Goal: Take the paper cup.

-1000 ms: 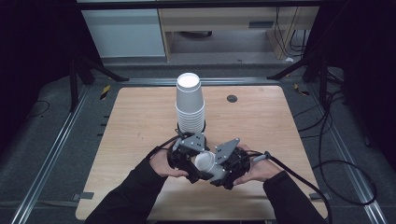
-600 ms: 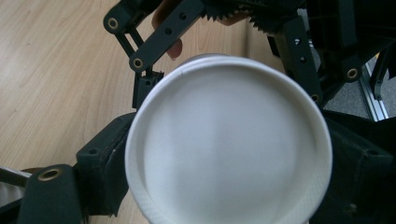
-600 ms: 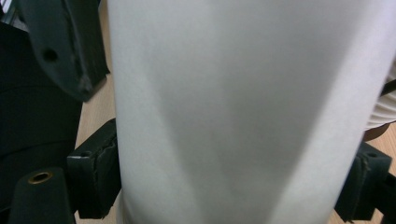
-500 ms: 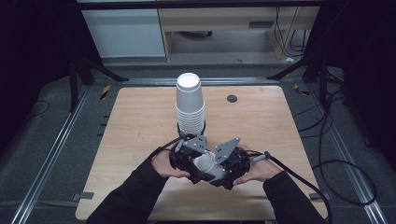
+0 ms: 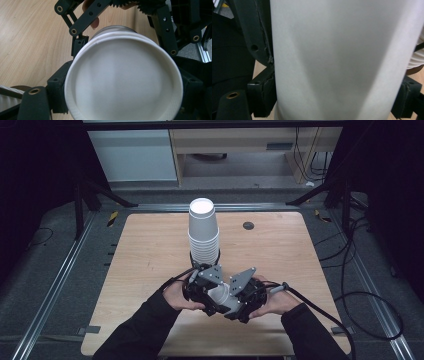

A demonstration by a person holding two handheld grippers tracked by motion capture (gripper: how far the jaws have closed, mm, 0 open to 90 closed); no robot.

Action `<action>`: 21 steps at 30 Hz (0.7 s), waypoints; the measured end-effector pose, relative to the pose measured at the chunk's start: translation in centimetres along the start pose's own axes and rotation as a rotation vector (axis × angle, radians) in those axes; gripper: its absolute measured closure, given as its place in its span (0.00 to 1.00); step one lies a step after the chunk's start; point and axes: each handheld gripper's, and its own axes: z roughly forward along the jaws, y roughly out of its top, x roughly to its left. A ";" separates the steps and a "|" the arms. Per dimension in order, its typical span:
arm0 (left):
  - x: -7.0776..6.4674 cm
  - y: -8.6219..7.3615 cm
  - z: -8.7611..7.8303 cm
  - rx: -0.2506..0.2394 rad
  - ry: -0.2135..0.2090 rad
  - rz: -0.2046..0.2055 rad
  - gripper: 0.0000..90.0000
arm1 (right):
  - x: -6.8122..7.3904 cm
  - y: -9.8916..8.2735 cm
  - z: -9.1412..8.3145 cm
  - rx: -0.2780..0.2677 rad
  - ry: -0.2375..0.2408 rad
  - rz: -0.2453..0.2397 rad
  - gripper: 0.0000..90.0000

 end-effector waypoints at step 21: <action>0.3 -0.2 -0.8 -0.054 0.008 -0.030 0.22 | -0.3 0.1 -0.9 -0.050 -0.036 0.050 0.12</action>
